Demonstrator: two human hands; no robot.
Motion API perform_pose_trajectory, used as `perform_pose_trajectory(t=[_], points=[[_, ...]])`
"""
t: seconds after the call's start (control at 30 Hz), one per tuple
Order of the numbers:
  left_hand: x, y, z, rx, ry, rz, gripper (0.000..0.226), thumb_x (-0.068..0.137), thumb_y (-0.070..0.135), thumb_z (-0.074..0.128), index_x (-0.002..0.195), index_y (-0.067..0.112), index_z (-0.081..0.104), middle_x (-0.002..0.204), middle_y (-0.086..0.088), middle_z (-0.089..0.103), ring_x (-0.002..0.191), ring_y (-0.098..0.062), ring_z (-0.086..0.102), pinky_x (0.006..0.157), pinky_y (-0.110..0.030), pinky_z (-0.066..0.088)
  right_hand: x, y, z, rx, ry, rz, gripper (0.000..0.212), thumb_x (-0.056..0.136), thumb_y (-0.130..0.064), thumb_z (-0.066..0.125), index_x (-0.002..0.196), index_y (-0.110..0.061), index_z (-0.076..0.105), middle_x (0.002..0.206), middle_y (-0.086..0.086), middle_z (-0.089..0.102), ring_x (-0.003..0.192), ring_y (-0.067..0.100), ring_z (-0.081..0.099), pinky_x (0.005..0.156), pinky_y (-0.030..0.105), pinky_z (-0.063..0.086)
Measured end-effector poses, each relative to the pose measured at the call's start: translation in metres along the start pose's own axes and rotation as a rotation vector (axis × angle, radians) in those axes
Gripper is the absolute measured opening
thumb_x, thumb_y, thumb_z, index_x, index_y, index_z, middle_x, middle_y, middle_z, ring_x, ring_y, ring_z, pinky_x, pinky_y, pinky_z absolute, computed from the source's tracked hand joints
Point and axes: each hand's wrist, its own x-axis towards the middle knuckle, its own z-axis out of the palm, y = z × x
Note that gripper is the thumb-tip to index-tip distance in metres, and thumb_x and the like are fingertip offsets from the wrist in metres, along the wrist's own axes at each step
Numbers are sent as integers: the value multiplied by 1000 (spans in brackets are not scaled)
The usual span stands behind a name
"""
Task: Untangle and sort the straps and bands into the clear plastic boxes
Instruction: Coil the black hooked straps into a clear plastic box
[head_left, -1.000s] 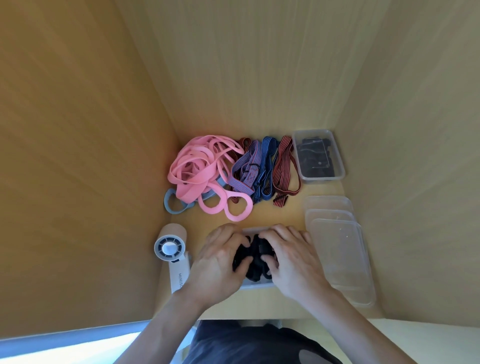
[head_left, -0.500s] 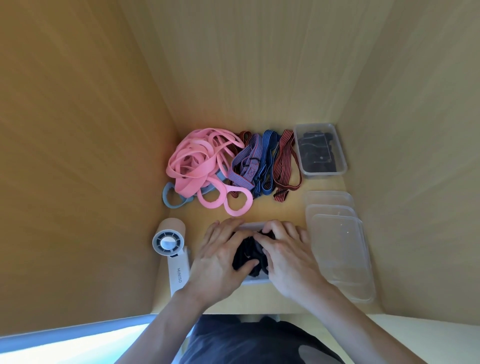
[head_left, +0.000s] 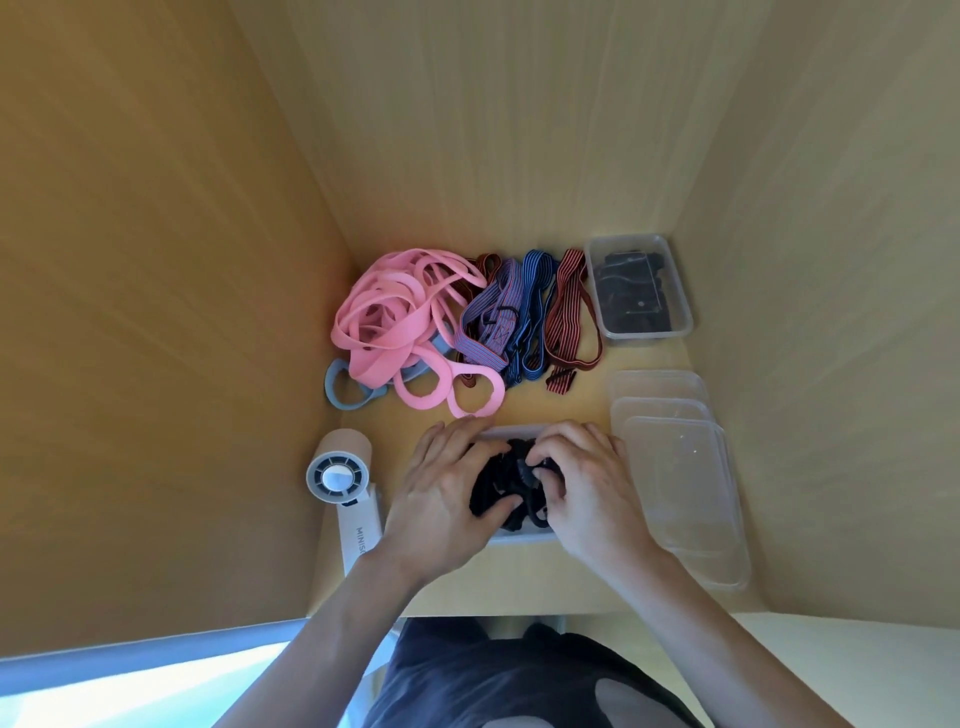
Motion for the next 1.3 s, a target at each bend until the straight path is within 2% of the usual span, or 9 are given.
perform_pose_trajectory(t=[0.13,0.33,0.5,0.57,0.67,0.77,0.9,1.07,1.3], points=[[18,1,2,-29,10,23,51,81,49,68,124,21,62,145,0,51,135,-20,44,114,-42,34,4,8,-8,14,36,-2,19,84,-3,65,93,-19,71,104,-11,61,99,16,52,84,30,36],[25,-1,-1,-102,-9,-7,55,82,47,70,131,27,57,153,3,42,144,-16,33,119,-41,28,-3,21,-30,129,82,61,23,85,2,63,98,-16,70,111,-7,55,108,17,54,97,30,43],[21,8,-6,-152,3,-26,52,87,41,67,136,29,54,158,7,34,148,-8,22,122,-35,23,-21,41,-48,59,153,331,17,82,-1,65,87,-17,61,100,-7,50,93,10,50,76,16,36],[19,13,-7,-158,18,-15,50,88,39,65,135,29,54,157,8,34,148,-9,25,122,-34,23,-28,50,-47,-45,60,430,14,85,-14,68,81,-19,55,101,-5,48,89,12,47,72,23,37],[18,21,-6,-171,51,20,45,88,39,60,131,27,55,152,10,38,143,-11,31,119,-33,25,-37,57,-37,-215,-25,461,30,85,-38,73,72,-19,54,95,-2,47,85,25,54,74,33,44],[14,27,-4,-169,57,15,44,87,32,63,130,25,58,148,10,41,141,-9,31,119,-21,18,-43,56,-20,-289,-13,407,37,75,-37,83,66,-18,53,86,1,46,78,27,53,69,37,47],[8,30,-4,-187,53,16,42,87,25,64,128,21,60,143,9,44,137,-3,31,114,-10,15,-45,53,-3,-343,-14,420,32,72,-29,85,67,-13,57,86,4,45,81,29,50,69,43,47],[5,31,-8,-217,60,-8,40,87,29,58,127,24,59,142,15,42,134,-9,37,111,-20,31,-44,52,-4,-326,10,430,32,71,-27,86,65,-15,58,84,3,46,79,29,51,69,41,47],[6,30,-9,-236,70,-35,38,86,28,56,124,27,60,140,21,39,134,-17,38,110,-27,35,-47,59,-9,-305,57,474,35,73,-32,87,65,-17,57,84,2,47,77,28,53,70,41,49]])
